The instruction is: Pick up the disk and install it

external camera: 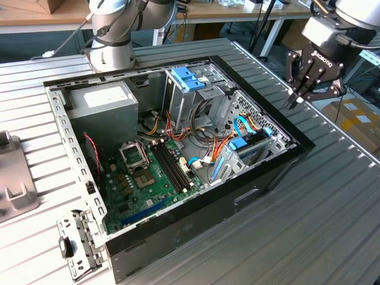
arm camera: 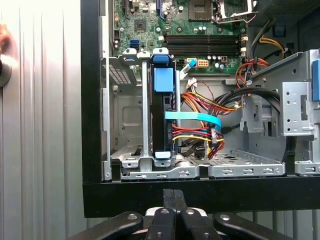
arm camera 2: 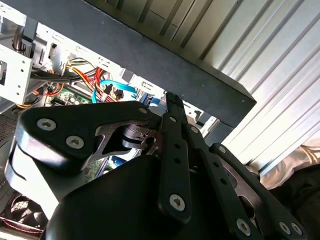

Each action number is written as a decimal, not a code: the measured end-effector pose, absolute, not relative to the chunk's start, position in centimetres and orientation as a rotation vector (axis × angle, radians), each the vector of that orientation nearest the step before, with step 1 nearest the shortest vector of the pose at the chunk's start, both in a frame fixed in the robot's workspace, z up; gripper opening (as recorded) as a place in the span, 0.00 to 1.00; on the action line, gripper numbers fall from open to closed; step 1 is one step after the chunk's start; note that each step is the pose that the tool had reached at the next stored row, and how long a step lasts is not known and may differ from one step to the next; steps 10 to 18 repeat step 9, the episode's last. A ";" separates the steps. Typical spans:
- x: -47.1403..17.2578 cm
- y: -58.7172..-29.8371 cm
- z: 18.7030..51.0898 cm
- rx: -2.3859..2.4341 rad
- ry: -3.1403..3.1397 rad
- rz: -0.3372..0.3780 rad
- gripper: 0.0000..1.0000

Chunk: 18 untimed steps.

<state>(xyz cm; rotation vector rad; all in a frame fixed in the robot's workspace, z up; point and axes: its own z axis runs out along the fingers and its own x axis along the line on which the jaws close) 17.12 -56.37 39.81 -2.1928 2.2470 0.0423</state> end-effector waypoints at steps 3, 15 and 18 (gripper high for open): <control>16.7 -56.4 39.8 -2.193 2.247 0.043 0.11; 16.6 -56.4 39.8 -2.193 2.247 0.043 0.11; 16.6 -56.4 39.8 -2.193 2.247 0.043 0.11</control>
